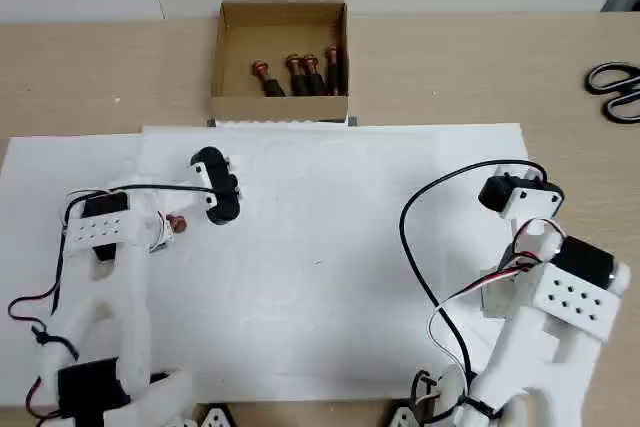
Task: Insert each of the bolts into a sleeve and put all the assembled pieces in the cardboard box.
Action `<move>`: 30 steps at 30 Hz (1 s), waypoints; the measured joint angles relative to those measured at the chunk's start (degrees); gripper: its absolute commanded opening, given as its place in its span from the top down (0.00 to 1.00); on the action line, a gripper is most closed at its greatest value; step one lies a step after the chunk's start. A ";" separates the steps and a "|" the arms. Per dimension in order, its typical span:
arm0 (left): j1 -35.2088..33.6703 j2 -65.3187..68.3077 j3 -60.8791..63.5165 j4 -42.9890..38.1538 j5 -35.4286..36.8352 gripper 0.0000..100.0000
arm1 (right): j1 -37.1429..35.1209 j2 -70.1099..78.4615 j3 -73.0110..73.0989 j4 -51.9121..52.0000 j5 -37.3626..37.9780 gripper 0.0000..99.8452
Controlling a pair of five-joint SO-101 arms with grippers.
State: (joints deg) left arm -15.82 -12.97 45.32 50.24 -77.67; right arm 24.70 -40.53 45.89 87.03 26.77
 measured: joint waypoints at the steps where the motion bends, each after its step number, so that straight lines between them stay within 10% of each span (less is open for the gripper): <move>1: 0.00 0.00 0.18 0.00 0.00 0.89 | 0.00 0.00 0.00 0.00 0.00 1.00; 30: 3.96 8.62 -9.14 -0.62 0.35 0.88 | 0.00 0.00 -0.09 0.00 0.00 1.00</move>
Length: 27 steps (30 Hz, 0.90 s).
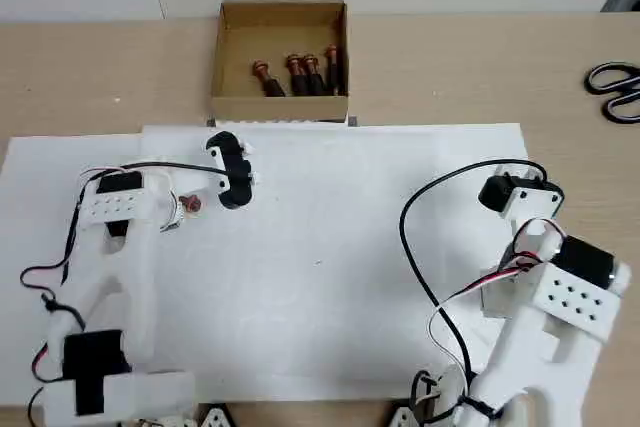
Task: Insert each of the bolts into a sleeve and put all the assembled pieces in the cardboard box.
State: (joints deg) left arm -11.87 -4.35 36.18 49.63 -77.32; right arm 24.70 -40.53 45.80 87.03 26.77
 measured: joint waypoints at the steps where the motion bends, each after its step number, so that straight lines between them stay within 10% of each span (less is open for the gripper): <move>1: 0.00 0.88 -0.70 0.00 0.00 0.88 | 0.00 0.00 0.00 0.00 0.00 1.00; 27: 3.60 18.81 -19.78 6.77 0.00 0.99 | 0.00 0.00 0.00 0.00 0.00 1.00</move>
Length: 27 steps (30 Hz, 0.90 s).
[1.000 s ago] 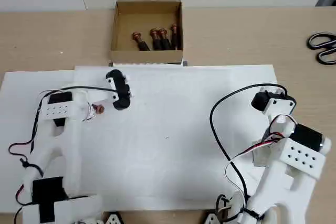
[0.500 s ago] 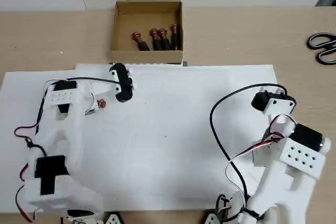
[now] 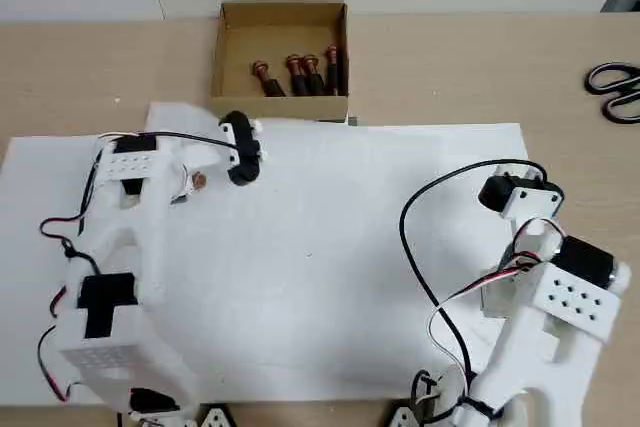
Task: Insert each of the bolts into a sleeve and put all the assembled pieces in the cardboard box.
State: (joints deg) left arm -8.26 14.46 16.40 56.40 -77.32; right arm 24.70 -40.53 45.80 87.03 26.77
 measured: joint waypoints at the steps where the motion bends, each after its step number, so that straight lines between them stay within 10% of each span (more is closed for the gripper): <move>1: 0.26 0.00 -0.97 1.93 0.00 0.99 | 0.00 0.00 0.00 0.00 0.00 1.00; 12: 1.85 0.35 -12.48 26.81 0.00 0.99 | 0.00 0.00 0.00 0.00 0.00 1.00; 27: 1.85 -9.85 -12.84 33.58 3.60 0.99 | 0.00 0.00 -0.26 0.00 0.00 1.00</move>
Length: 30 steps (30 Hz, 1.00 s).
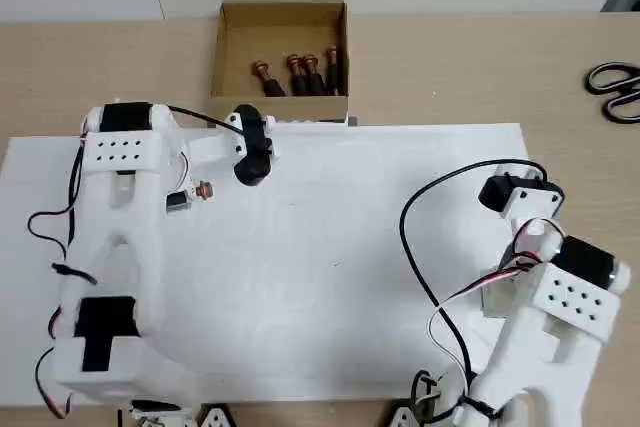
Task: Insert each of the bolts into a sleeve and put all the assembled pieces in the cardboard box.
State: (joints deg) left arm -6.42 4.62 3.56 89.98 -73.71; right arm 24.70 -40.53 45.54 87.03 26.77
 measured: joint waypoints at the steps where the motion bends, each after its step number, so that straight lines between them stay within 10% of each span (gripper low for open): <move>1: 0.00 -0.35 0.00 0.00 0.97 0.99 | 0.00 0.00 -0.35 0.00 0.00 1.00; 16: 3.08 -2.46 0.97 4.66 37.71 0.99 | -4.48 0.00 -1.76 0.00 0.70 1.00; 30: 3.78 -2.55 20.57 -12.66 46.15 0.88 | -5.01 0.00 -1.76 0.00 0.70 1.00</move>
State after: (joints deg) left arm -2.64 2.07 24.13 77.32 -27.56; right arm 19.69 -40.53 43.78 87.03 27.47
